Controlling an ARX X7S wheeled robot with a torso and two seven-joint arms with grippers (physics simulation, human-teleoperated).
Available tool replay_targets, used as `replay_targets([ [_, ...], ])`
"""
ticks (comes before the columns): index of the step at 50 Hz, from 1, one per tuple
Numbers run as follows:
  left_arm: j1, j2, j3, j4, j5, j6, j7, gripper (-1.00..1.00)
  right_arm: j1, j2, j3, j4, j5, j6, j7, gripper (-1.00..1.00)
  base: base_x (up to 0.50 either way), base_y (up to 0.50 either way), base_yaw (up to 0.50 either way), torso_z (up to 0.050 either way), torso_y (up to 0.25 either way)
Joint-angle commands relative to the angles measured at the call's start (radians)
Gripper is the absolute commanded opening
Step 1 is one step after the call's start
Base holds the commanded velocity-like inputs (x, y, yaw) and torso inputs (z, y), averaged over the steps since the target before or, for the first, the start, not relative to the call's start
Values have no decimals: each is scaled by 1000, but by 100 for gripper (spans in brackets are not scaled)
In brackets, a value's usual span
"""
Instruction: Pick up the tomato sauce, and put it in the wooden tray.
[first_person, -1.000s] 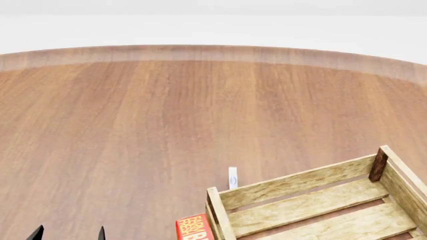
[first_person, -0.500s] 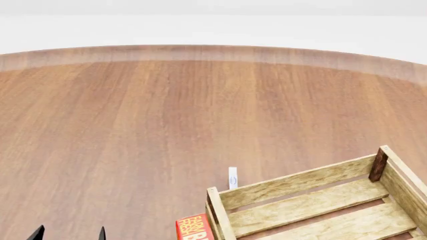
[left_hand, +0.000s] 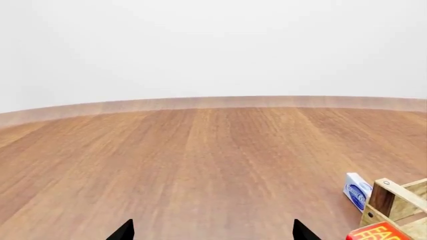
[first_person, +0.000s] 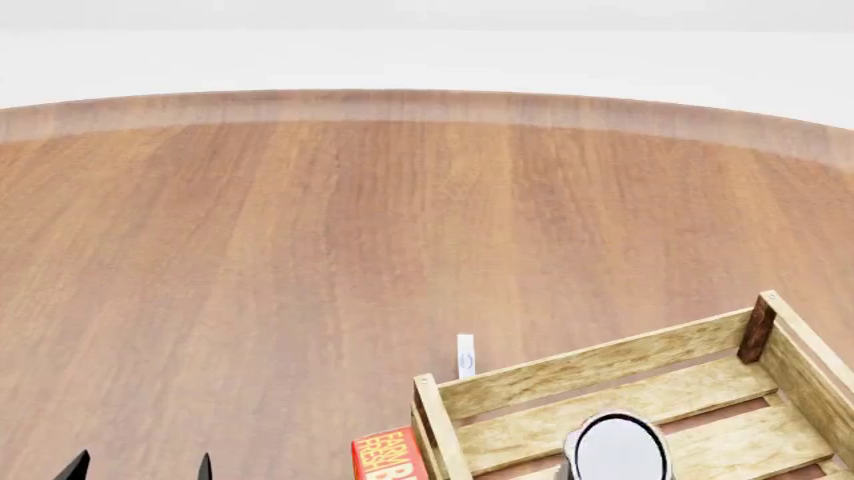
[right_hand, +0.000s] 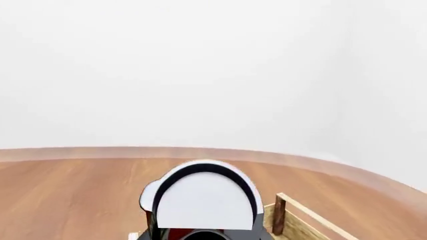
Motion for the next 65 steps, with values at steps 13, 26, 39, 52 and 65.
replay_targets([
  [13, -1, -2, 0, -4, -12, 15, 8, 100, 360, -42, 106, 139, 54, 305, -17, -100, 0, 0, 0, 0, 0],
  [26, -2, -6, 5, -8, -17, 19, 4, 100, 559, -61, 110, 444, 54, 314, -13, -100, 0, 0, 0, 0, 0],
  [39, -3, -10, 9, -3, -26, 12, 0, 100, 774, -86, 114, 930, 35, 182, 2, -100, 0, 0, 0, 0, 0],
  [52, -5, -14, 13, -10, -29, 21, -2, 100, 959, -114, 107, 1398, 20, -25, 12, -100, 0, 0, 0, 0, 0],
  [65, -5, -18, 19, -5, -33, 17, -7, 100, 1142, -147, 96, 1948, 10, -327, -6, -100, 0, 0, 0, 0, 0],
])
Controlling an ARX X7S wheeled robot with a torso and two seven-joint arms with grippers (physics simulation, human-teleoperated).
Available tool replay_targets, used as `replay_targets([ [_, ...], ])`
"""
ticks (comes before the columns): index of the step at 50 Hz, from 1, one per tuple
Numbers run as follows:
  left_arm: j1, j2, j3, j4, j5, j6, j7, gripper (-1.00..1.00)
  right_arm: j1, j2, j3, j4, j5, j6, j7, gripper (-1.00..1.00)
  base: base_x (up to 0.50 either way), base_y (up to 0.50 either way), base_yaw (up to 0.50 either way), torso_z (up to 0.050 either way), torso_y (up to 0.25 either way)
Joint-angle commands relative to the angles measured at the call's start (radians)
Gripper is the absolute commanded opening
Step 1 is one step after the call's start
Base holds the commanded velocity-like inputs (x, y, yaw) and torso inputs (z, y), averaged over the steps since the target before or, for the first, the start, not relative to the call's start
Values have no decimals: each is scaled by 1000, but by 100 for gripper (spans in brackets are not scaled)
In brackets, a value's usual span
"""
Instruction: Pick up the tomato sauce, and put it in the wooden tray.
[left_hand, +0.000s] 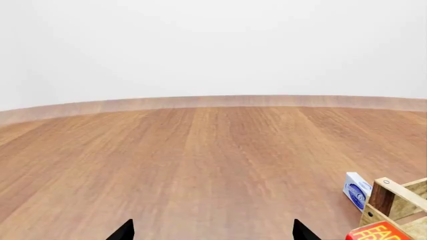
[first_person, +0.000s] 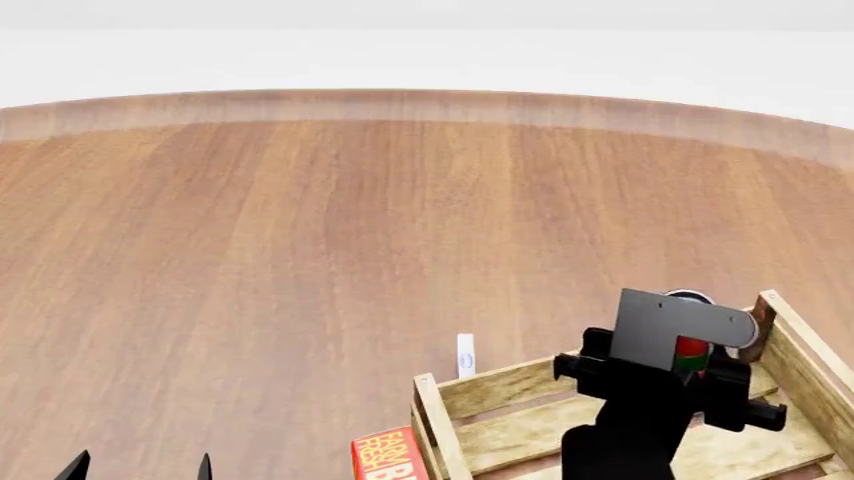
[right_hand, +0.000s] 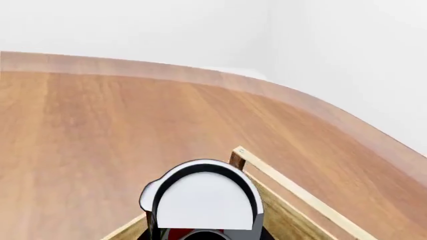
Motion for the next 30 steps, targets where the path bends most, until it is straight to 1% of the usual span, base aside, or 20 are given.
replay_targets([
  [1, 2, 2, -5, 0, -8, 10, 13, 100, 132, -26, -1, 362, -40, -166, -24, -100, 0, 0, 0, 0, 0],
  [30, 0, -4, 3, -3, -17, 14, 4, 100, 99, -22, 47, 364, -74, -132, -28, -100, 0, 0, 0, 0, 1],
])
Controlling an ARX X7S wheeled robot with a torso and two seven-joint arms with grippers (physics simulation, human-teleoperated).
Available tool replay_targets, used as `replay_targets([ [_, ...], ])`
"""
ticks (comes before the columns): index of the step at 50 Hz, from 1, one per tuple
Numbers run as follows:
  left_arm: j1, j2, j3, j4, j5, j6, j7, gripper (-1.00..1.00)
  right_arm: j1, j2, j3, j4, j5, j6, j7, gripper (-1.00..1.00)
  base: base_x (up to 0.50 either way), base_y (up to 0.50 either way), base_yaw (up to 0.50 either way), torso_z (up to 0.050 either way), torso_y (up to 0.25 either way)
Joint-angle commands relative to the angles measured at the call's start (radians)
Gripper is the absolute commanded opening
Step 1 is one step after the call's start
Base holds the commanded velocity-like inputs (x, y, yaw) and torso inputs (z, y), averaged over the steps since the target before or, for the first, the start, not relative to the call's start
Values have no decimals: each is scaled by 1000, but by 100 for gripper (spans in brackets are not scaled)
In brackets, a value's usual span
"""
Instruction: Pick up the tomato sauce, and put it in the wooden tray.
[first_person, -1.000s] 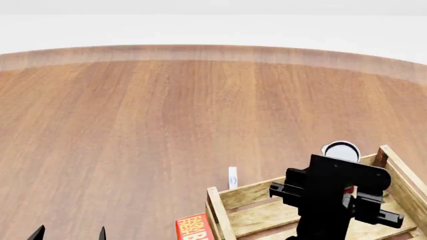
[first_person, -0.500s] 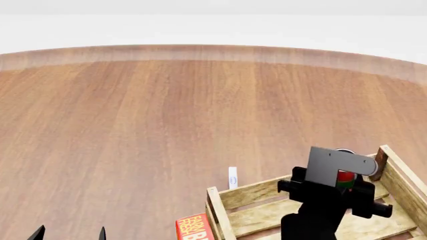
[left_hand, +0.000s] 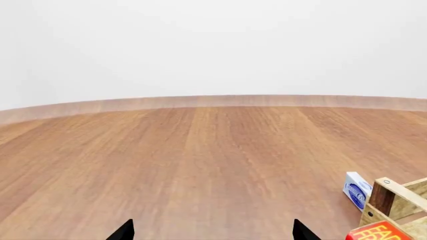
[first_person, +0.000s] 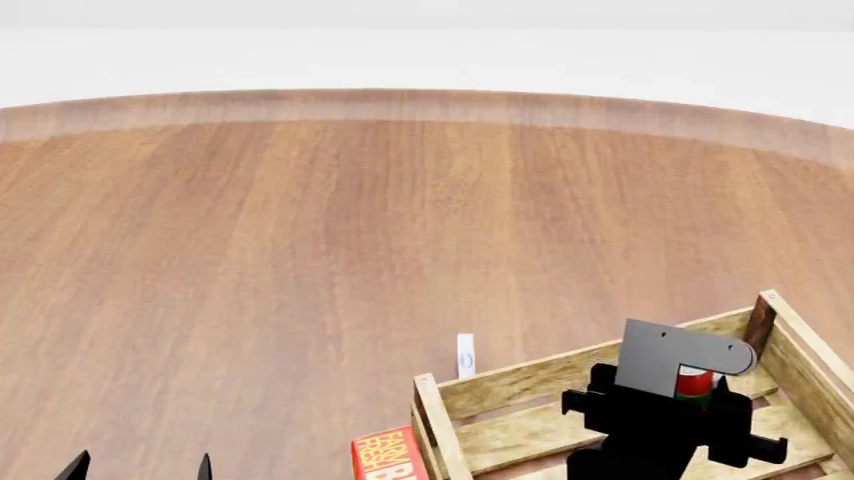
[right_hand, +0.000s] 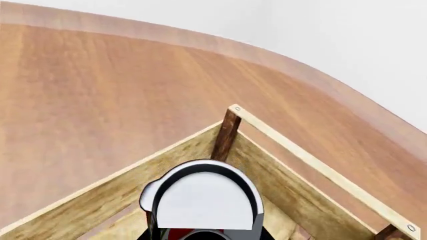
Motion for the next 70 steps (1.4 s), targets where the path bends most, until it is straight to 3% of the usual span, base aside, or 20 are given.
replay_targets([
  [1, 2, 3, -6, -3, -7, 12, 12, 100, 3, -5, 16, 7, -47, 16, -16, -100, 0, 0, 0, 0, 0],
  [70, -3, -13, 15, -2, -22, 19, -8, 100, -52, -3, 56, 7, -60, 25, -46, -100, 0, 0, 0, 0, 0],
])
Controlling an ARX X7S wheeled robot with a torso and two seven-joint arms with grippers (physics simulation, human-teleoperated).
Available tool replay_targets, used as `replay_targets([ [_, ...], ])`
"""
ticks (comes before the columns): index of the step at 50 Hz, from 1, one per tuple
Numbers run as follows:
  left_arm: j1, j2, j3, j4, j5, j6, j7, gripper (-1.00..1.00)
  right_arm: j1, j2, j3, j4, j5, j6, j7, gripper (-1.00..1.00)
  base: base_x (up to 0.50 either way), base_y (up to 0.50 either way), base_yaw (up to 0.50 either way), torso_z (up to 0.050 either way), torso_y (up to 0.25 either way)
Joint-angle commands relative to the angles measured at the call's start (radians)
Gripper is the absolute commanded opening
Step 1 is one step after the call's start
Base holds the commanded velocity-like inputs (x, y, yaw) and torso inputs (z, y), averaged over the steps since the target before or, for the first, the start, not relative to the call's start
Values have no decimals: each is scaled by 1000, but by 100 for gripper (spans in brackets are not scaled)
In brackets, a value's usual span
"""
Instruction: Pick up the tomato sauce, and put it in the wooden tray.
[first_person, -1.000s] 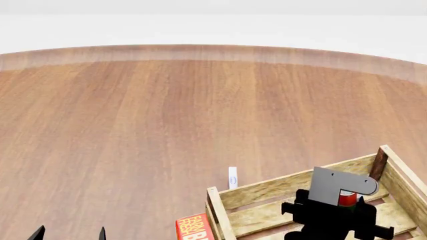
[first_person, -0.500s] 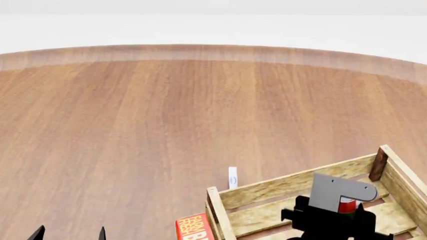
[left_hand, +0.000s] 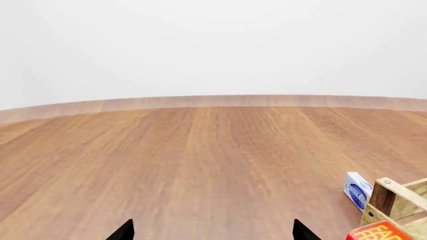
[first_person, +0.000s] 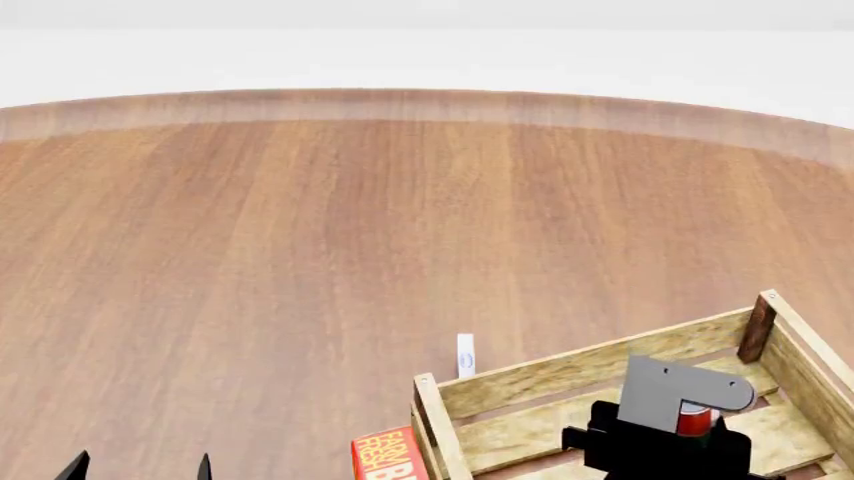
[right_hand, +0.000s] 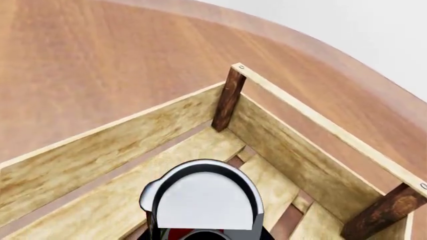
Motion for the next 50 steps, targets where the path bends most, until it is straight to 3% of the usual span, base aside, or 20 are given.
replay_targets([
  [1, 2, 3, -6, -1, -6, 12, 13, 100, -1, -4, 0, 0, -35, 20, -17, -100, 0, 0, 0, 0, 0],
  [50, -3, -7, 8, -3, -17, 14, 2, 100, -11, -4, 1, 0, -34, 13, -27, -100, 0, 0, 0, 0, 0],
])
